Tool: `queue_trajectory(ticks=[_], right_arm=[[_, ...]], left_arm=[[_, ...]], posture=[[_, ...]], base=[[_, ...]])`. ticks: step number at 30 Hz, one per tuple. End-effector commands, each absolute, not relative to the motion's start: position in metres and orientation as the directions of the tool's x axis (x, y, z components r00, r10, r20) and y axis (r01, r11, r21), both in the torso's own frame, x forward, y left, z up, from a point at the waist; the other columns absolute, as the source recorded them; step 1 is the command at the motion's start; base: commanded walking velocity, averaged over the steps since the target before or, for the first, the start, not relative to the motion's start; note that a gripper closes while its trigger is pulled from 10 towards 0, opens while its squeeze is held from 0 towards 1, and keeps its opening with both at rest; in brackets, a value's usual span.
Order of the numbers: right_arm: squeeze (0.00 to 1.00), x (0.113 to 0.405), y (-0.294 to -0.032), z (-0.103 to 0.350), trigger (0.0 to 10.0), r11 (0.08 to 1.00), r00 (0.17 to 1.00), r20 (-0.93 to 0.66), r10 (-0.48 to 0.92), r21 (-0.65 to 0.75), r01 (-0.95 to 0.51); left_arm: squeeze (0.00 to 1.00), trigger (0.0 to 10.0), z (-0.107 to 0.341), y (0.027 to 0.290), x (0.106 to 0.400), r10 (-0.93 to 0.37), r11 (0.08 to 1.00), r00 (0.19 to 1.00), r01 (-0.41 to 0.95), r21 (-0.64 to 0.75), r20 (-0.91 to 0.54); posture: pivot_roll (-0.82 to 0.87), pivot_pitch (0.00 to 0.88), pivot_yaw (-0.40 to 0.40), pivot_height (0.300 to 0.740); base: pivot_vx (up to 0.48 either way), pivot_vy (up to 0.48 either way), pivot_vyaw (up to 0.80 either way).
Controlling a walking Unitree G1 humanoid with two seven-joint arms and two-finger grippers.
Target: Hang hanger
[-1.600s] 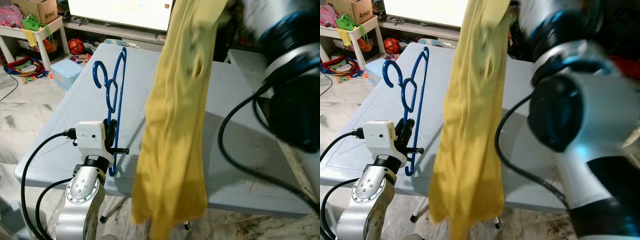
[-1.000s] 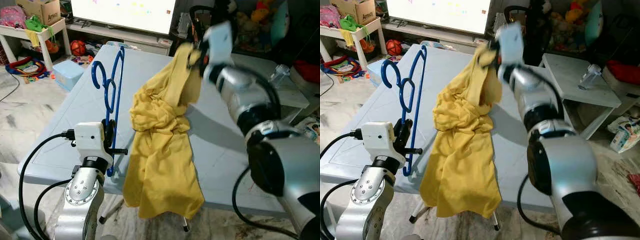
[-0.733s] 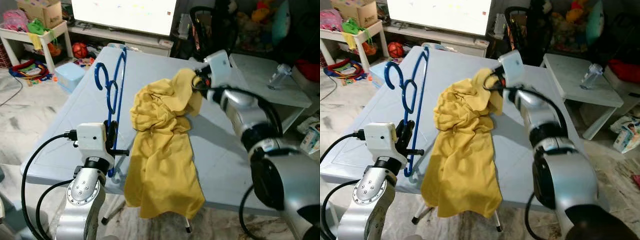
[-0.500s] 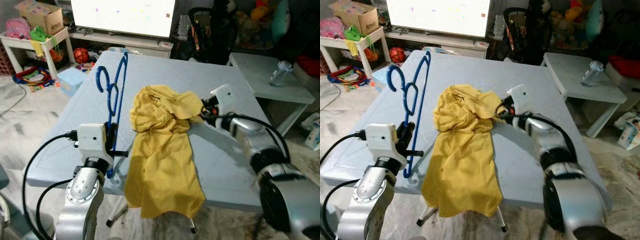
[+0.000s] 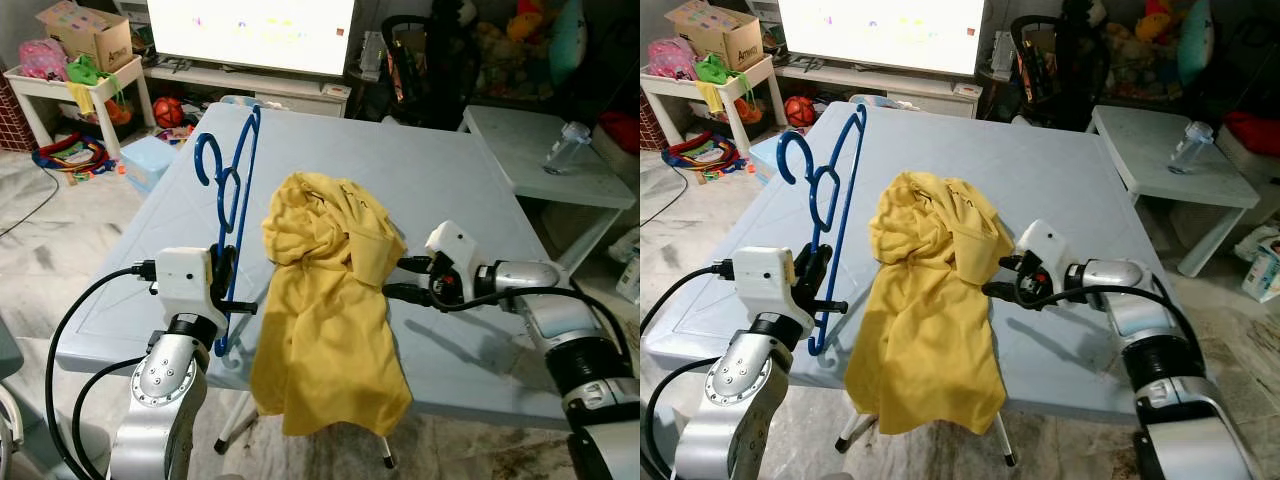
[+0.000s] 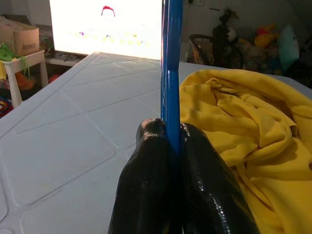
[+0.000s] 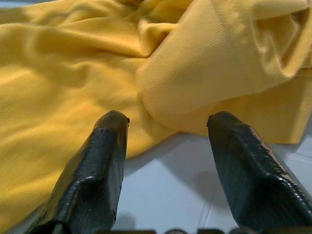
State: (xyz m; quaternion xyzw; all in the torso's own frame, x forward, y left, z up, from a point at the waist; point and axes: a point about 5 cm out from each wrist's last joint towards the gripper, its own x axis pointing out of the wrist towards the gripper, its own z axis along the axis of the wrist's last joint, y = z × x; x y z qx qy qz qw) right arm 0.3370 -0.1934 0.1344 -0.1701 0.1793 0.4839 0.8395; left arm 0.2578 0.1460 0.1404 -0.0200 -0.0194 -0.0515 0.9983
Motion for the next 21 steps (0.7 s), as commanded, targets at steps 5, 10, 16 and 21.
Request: queue_trajectory(ticks=[5, 10, 16, 21], right_arm=[[1.00, 0.316, -0.197, 0.136, 10.0, 0.434, 0.385, -0.444, 0.809, 0.009, -0.901], [1.00, 0.304, -0.189, 0.139, 10.0, 0.421, 0.362, -0.392, 0.846, 0.073, -0.904], [1.00, 0.290, -0.156, 0.109, 10.0, 0.463, 0.406, -0.328, 0.853, 0.116, -0.879], [1.00, 0.280, -0.125, 0.090, 10.0, 0.571, 0.512, -0.318, 0.798, 0.125, -0.811]], left_arm=[[0.00, 10.0, 0.129, 0.147, 0.253, -0.109, 0.993, 0.994, 0.108, -0.039, -0.018], [0.00, 10.0, 0.126, 0.143, 0.253, -0.117, 0.992, 0.993, 0.116, -0.051, -0.030], [0.00, 10.0, 0.131, 0.135, 0.258, -0.153, 0.987, 0.988, 0.152, -0.044, -0.017], [0.00, 10.0, 0.126, 0.142, 0.255, -0.137, 0.990, 0.990, 0.136, -0.030, -0.034]], posture=[[0.16, 0.000, -0.098, 0.740], [0.15, 0.000, -0.085, 0.740], [0.15, 0.000, -0.073, 0.740], [0.16, 0.000, -0.078, 0.740]], base=[[0.000, 0.000, 0.00], [0.000, 0.000, 0.00], [0.000, 0.000, 0.00], [0.000, 0.000, 0.00]])
